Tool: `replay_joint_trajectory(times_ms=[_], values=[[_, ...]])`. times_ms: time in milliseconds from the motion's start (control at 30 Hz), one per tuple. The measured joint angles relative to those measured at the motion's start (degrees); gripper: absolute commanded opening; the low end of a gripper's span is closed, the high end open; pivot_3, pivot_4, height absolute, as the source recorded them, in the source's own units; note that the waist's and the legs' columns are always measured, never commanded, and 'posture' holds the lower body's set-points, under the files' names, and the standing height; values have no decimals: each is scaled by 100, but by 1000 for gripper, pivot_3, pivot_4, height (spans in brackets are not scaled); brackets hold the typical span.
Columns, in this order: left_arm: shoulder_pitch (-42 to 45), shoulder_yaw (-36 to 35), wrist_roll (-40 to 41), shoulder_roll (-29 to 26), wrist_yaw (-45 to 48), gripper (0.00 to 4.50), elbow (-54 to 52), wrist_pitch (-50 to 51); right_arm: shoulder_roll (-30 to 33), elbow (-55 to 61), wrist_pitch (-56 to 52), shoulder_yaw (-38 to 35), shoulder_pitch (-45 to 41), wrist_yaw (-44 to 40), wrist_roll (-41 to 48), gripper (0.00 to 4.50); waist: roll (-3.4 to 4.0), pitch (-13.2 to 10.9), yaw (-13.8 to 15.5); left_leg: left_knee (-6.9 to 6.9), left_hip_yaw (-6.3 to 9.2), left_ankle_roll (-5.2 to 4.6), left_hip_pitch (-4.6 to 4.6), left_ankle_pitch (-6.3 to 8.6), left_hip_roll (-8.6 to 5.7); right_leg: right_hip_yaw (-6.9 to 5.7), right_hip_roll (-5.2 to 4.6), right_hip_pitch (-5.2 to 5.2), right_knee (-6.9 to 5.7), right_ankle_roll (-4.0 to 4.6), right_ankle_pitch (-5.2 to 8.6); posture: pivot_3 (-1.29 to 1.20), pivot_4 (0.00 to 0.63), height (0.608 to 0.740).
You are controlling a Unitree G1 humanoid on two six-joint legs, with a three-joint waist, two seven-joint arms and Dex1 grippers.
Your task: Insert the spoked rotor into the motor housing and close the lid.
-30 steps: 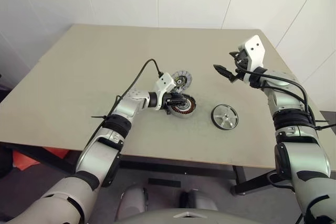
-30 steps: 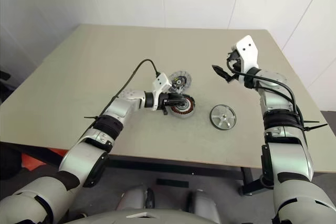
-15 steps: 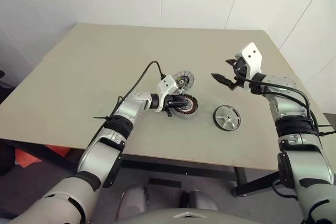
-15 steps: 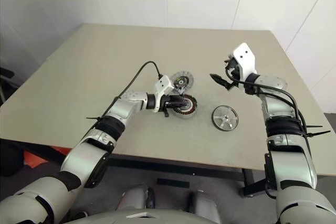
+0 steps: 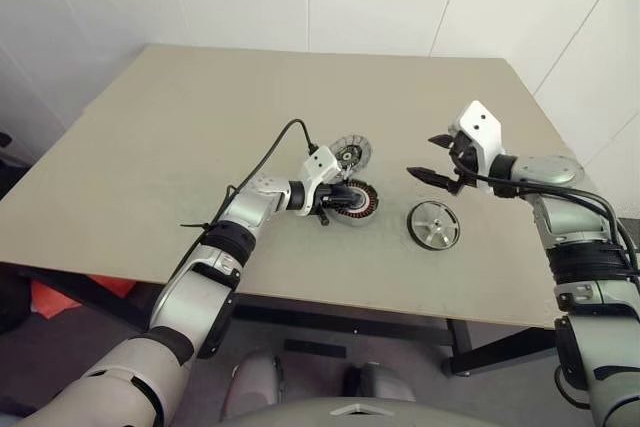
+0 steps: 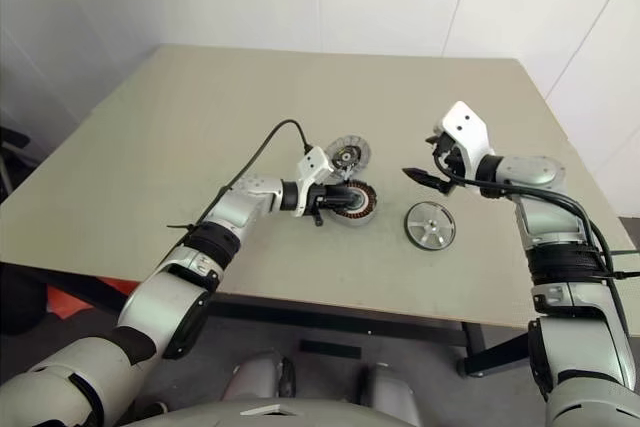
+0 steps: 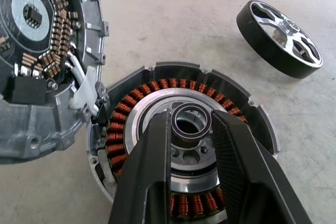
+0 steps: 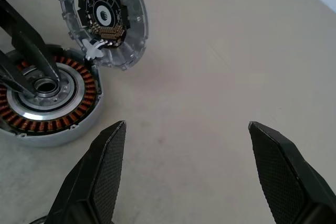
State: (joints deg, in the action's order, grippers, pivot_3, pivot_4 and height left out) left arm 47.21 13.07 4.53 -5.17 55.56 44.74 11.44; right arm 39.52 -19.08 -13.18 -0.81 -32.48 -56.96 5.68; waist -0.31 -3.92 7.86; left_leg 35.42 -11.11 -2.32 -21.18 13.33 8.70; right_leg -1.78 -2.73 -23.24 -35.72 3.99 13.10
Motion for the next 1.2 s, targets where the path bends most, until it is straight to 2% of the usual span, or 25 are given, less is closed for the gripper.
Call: replay_joint_trajectory(times_ms=[567, 600, 667, 867, 967, 1200], values=[[191, -5, -184, 74, -80, 800, 341, -233, -4, 201, -106, 1, 60, 85, -1, 4209, 0, 0, -6, 0, 1, 2, 4, -1, 0, 0, -1, 1, -2, 0, 0, 0, 0, 740], [204, -5, -185, 75, -67, 1547, 361, -236, -7, 201, -104, 1, 56, 98, -1, 4209, 0, 0, -6, 0, 1, 2, 4, -1, 0, 0, -1, 1, -2, 0, 0, 0, 0, 740], [206, -5, -202, 77, -72, 2068, 375, -263, -10, 201, -92, 1, 45, 116, -1, 4209, 0, 0, -6, 0, 1, 2, 4, -1, 0, 0, -1, 2, -3, 0, 0, 0, 0, 740], [211, -104, -135, 72, -90, 2068, 375, -134, -46, 100, 79, 13, -83, 220, -8, 4209, 0, 0, -10, 0, 1, 2, 3, -2, 0, 0, 0, 2, -2, 0, 0, 0, 0, 740], [170, -194, -8, -9, 9, 2068, 84, 32, -77, -35, 164, 62, -96, 223, -20, 4209, 0, 0, -12, -1, 1, 2, 2, -1, 0, -1, -1, 1, -2, 0, 0, 0, 0, 740], [-340, -700, 754, -359, 114, 2068, -1679, 929, -167, 16, 213, 158, -69, 172, -13, 4209, 1, 0, -39, -4, 1, 3, 4, -2, 2, -1, 0, 1, -2, 1, 0, 0, 0, 740]])
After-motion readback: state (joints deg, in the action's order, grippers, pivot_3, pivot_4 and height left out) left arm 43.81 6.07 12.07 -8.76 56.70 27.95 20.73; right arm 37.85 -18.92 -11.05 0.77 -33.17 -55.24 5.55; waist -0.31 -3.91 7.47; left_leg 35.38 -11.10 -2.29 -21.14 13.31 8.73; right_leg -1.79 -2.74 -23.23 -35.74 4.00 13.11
